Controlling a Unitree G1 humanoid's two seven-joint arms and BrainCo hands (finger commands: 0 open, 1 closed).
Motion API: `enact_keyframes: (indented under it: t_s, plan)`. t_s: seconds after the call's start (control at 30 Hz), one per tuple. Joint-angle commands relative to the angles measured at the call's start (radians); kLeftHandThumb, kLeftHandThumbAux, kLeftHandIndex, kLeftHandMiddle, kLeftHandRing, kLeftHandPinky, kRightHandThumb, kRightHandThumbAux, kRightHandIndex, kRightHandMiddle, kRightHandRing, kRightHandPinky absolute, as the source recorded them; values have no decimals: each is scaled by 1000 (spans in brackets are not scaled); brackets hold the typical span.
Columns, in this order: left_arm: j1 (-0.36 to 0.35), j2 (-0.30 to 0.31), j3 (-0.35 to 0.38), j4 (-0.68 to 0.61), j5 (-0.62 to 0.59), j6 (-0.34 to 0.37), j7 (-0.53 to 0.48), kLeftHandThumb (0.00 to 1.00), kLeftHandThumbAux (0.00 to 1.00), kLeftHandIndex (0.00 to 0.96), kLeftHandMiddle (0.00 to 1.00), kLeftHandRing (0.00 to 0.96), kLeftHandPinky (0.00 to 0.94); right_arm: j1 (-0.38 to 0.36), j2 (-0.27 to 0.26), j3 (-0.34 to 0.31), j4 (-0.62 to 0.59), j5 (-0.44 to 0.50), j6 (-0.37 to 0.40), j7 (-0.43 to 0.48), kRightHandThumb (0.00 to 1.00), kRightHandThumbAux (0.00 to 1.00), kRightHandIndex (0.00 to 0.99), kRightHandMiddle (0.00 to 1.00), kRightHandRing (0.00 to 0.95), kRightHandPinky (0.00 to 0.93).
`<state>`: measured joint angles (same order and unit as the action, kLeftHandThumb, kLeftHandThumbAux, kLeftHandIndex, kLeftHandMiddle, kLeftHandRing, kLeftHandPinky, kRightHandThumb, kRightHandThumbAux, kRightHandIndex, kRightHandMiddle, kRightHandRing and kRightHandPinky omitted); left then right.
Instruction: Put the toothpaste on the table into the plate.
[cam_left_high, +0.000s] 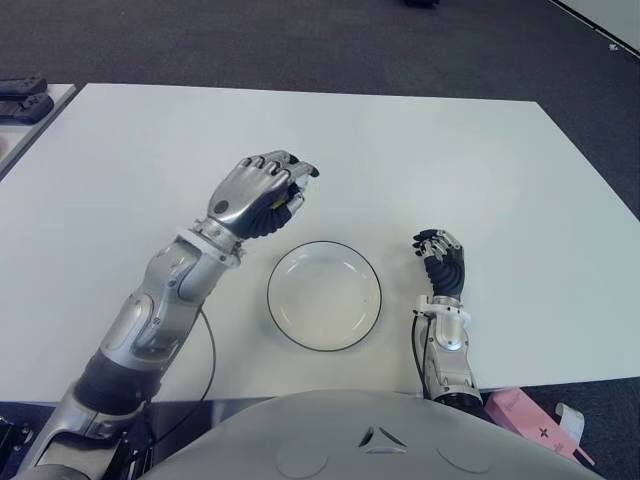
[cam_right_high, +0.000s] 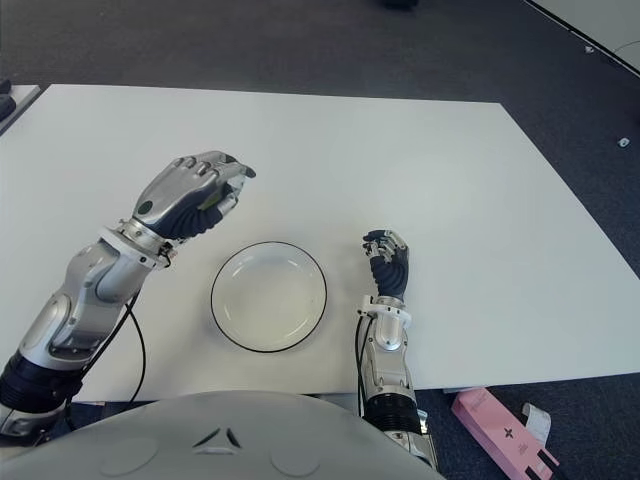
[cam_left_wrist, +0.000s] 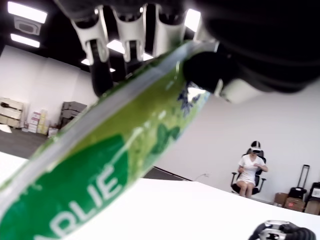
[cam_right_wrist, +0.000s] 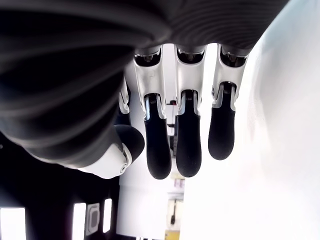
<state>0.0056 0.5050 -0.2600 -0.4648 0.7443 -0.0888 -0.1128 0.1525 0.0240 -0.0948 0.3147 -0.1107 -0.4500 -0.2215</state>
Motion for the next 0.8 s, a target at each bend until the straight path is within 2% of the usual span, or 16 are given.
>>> enact_keyframes:
  t_s: [0.03,0.17,0.27,0.4,0.6,0.8]
  plan:
    - [0,8,-40,-48,-24,-40,-95,844,675,389,553,882,871,3,8,1,24,8,13,-3,709,730,431,502,507,508]
    - [7,3,-61,-59,-38,-66,-139,844,674,390,554,880,875,3,7,1,22,9,16,-1,710,730,431,502,508,508]
    - [21,10,-100,-35,-29,-150,-123,844,674,392,557,882,883,5,8,1,18,10,20,-2,710,730,431,502,507,509]
    - [17,19,-117,-30,-49,-190,-162,844,673,393,560,883,886,7,7,-1,17,10,20,-3,709,730,431,502,504,506]
    - [10,16,-165,-40,-91,-188,-286,845,673,395,561,880,886,12,7,-1,11,15,20,3,707,730,431,504,501,497]
    - [15,-2,-218,-10,-77,-191,-335,846,672,396,562,877,883,17,6,-1,8,15,14,6,706,729,430,506,499,491]
